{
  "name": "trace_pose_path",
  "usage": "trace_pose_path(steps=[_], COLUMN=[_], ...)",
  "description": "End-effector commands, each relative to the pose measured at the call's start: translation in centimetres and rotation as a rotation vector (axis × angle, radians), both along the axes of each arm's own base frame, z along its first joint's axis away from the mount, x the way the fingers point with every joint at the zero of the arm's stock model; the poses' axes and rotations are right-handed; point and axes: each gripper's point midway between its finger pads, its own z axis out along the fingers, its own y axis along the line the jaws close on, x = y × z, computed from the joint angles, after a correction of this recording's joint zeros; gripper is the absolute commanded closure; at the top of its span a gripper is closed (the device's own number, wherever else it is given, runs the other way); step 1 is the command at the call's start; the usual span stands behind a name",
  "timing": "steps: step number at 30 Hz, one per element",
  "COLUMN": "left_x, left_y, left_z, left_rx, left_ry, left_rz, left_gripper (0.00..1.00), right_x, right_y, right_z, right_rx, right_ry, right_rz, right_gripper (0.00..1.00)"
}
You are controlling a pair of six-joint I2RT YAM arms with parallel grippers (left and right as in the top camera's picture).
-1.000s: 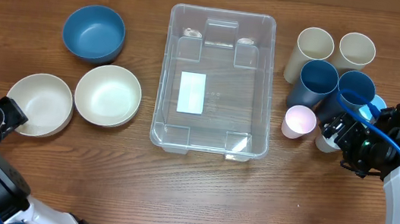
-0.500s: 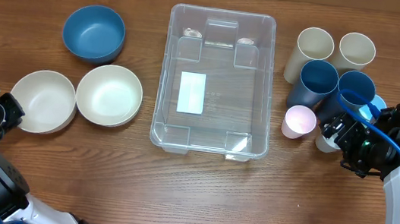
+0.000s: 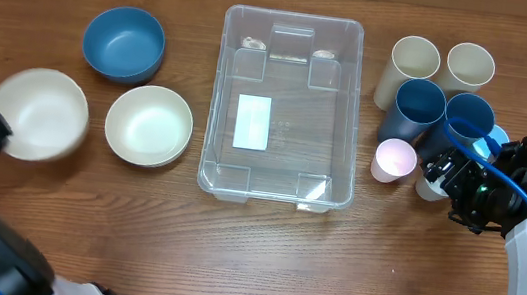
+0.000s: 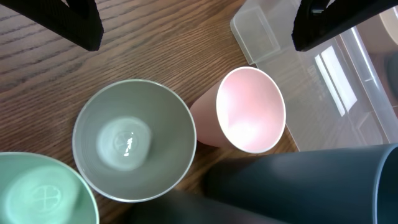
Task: Pack container
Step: 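Lift the cream bowl and lower it into the clear bin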
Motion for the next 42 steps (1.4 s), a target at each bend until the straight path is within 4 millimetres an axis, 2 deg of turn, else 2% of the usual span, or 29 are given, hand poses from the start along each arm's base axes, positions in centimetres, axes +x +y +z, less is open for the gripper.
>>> trace_pose_path(steps=[1, 3, 5, 6, 9, 11, 15, 17, 21, 26, 32, 34, 38, 42], left_x=[2.5, 3.3, 3.8, 4.2, 5.5, 6.3, 8.1, 9.4, 11.9, 15.6, 21.1, 23.5, 25.1, 25.1], left_y=[-2.5, -5.1, -7.6, -9.5, -14.9, -18.4, -24.9, -28.2, -33.0, -36.5, -39.5, -40.7, -41.3, -42.0], left_z=[9.5, 12.6, 14.7, 15.8, 17.6, 17.8, 17.1, 16.1, 13.5, 10.6, 10.1, 8.9, 6.5, 4.0], left_rx=[0.064, 0.075, 0.093, 0.102, 0.100, 0.087, 0.066, 0.056, 0.013, -0.040, -0.072, -0.093, -0.110, -0.117], left_ry=[-0.243, -0.314, -0.348, -0.366, -0.403, -0.410, -0.403, -0.395, -0.348, -0.283, -0.313, -0.317, -0.295, -0.241], left_rz=[-0.067, -0.141, -0.206, -0.258, -0.406, -0.491, -0.619, -0.676, -0.746, -0.761, -0.754, -0.729, -0.706, -0.713], left_gripper=[0.96, 0.96, 0.96, 0.96, 0.96, 0.96, 0.96, 0.96, 0.96, 0.96, 0.96, 0.96, 0.96, 0.96], right_x=[0.6, 0.6, 0.6, 0.6, 0.6, 0.7, 0.8, 0.8, 0.7, 0.7, 0.7, 0.7, 0.7, 0.7], right_y=[-0.5, -0.5, -0.5, -0.5, -0.5, -0.2, 0.3, 0.4, 0.5, 0.5, 0.5, 0.5, 0.5, 0.5], right_z=[1.0, 1.0, 1.0, 1.0, 1.0, 1.1, 1.3, 1.3, 1.3, 1.3, 1.3, 1.3, 1.3, 1.3], right_rx=[-0.019, -0.019, -0.019, -0.019, -0.017, 0.000, 0.024, 0.029, 0.035, 0.035, 0.036, 0.036, 0.036, 0.036], right_ry=[-0.030, -0.030, -0.030, -0.030, -0.031, -0.037, -0.045, -0.045, -0.044, -0.043, -0.042, -0.042, -0.041, -0.041], right_rz=[-0.009, -0.009, -0.009, -0.009, -0.008, -0.001, 0.009, 0.012, 0.014, 0.014, 0.014, 0.014, 0.014, 0.014], right_gripper=[0.00, 0.00, 0.00, 0.00, 0.00, 0.00, 0.00, 0.00, 0.00, 0.00, 0.00, 0.00, 0.00, 0.00])
